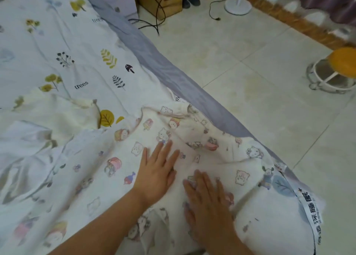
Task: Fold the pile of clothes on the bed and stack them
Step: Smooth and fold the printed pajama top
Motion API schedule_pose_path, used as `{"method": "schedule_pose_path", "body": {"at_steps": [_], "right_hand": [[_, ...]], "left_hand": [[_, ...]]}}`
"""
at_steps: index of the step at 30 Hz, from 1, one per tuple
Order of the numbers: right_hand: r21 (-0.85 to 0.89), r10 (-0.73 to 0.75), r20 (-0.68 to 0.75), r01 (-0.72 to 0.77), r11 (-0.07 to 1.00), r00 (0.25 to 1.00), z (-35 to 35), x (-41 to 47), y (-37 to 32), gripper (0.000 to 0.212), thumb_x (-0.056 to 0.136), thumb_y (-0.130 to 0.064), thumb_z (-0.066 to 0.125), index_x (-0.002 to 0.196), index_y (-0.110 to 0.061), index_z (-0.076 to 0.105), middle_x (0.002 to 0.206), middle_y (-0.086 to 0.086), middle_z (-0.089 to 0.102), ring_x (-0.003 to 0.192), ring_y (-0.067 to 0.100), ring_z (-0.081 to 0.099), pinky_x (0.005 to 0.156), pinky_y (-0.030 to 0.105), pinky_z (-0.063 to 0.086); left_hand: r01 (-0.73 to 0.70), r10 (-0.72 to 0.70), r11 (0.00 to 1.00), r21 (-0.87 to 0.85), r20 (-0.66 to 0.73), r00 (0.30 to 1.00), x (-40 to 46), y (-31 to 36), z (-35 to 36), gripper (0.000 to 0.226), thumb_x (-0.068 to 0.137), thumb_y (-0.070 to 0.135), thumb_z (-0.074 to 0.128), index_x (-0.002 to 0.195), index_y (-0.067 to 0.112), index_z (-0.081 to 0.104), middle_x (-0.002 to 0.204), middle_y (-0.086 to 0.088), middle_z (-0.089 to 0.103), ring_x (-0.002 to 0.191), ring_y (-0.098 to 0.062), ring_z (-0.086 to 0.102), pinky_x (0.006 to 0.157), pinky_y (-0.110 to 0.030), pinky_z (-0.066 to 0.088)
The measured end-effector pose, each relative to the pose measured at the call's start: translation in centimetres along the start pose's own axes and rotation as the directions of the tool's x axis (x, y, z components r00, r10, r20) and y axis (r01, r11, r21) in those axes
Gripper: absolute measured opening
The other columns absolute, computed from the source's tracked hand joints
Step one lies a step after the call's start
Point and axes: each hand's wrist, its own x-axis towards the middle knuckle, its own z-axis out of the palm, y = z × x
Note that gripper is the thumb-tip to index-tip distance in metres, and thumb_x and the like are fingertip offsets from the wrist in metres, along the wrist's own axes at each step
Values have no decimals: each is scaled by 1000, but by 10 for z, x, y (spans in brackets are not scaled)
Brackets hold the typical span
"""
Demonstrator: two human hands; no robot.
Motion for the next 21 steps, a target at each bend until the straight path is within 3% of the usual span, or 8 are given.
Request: {"method": "schedule_pose_path", "body": {"at_steps": [2, 4, 7, 9, 13, 15, 18, 21], "right_hand": [[-77, 0, 186, 15, 997, 982, 12, -5, 3, 69, 49, -46, 84, 111, -20, 70, 124, 10, 62, 111, 31, 61, 101, 49, 29], [-106, 64, 317, -32, 994, 946, 12, -4, 8, 79, 49, -49, 86, 119, -20, 65, 130, 10, 57, 116, 32, 58, 101, 51, 37], [-156, 142, 417, -83, 984, 898, 11, 3, 7, 67, 95, -44, 40, 150, -23, 10, 158, 6, 3, 145, 27, 5, 115, 50, 9], [-120, 165, 361, -129, 984, 918, 13, 3, -1, 59, 99, -40, 27, 150, -23, 1, 158, 5, -5, 145, 23, -4, 116, 45, 3], [-21, 77, 267, -74, 997, 960, -2, -9, -43, 55, 97, -33, 36, 147, -19, 19, 156, 7, 13, 144, 21, 11, 117, 40, 11], [26, -1, 233, -5, 1000, 972, -6, -19, -72, 57, 83, -26, 66, 134, -10, 48, 142, 18, 41, 132, 31, 40, 108, 46, 34], [89, -146, 183, 131, 987, 972, -4, -38, -115, 58, 43, -20, 90, 97, -10, 72, 104, 14, 69, 95, 30, 68, 77, 44, 57], [111, -212, 264, 188, 976, 941, 6, -53, -154, 60, 39, -32, 89, 94, -17, 73, 104, 11, 69, 97, 27, 67, 81, 42, 56]], "left_hand": [[46, -62, 997, 67, 256, 965, -19, -11, 20, 57, 98, 48, 18, 148, 32, -5, 158, 2, -12, 145, -26, -7, 113, -55, -4], [85, -94, 995, 42, 313, 945, -24, -18, 23, 58, 98, 47, 20, 148, 32, -7, 157, 5, -16, 145, -22, -11, 115, -52, -3], [99, -85, 988, -115, 119, 989, -28, -15, 0, 45, 97, 32, 35, 141, 21, 37, 151, -2, 31, 137, -21, 30, 113, -36, 21], [108, -135, 947, -302, -69, 988, -44, -16, -19, 32, 94, 20, 44, 122, 15, 58, 124, -4, 59, 113, -22, 54, 97, -29, 36], [214, -354, 831, -514, -191, 915, -111, -24, -39, 21, 87, 4, 53, 98, 7, 70, 95, -7, 71, 88, -25, 64, 79, -27, 44], [321, -487, 776, -542, -193, 852, -152, -34, -40, 20, 83, 2, 54, 93, 8, 70, 91, -5, 70, 83, -25, 64, 75, -28, 42], [482, -626, 752, -450, -257, 736, -215, -58, -34, 26, 73, 6, 52, 94, 3, 68, 95, -12, 65, 84, -33, 61, 74, -37, 45], [704, -785, 618, -349, -233, 573, -270, -93, -20, 46, 69, 18, 59, 106, -7, 60, 110, -30, 57, 97, -46, 55, 80, -52, 47]]}}
